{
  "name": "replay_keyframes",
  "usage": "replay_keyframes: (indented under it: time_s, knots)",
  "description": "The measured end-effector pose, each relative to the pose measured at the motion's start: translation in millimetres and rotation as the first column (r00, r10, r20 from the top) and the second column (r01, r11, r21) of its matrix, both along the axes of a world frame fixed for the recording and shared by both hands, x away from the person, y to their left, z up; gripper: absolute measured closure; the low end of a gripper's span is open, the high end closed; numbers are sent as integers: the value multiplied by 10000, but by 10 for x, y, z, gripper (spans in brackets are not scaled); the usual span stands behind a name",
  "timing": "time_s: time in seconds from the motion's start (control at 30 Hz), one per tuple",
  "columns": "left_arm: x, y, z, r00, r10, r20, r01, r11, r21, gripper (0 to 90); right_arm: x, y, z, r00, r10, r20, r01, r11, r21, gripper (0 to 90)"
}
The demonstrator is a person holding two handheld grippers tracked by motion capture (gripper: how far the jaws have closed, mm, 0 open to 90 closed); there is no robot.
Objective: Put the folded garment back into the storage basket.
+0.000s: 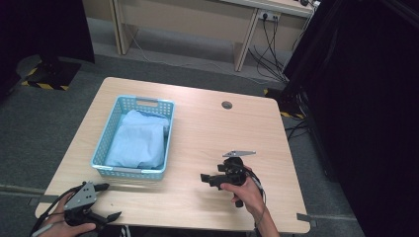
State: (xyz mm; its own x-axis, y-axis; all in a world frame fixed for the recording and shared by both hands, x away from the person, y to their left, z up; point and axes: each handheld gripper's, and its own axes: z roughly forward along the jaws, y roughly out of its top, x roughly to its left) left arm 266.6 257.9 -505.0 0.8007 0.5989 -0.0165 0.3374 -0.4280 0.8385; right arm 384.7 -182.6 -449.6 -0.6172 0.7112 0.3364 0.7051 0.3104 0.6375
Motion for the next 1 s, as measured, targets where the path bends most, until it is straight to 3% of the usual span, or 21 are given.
replay_keyframes:
  time_s: [1.0]
  knots:
    - [0,0,0,10000,-2,5,2,10000,12,1,-231,-205,-61,9999,-153,66,154,9997,-167,100]
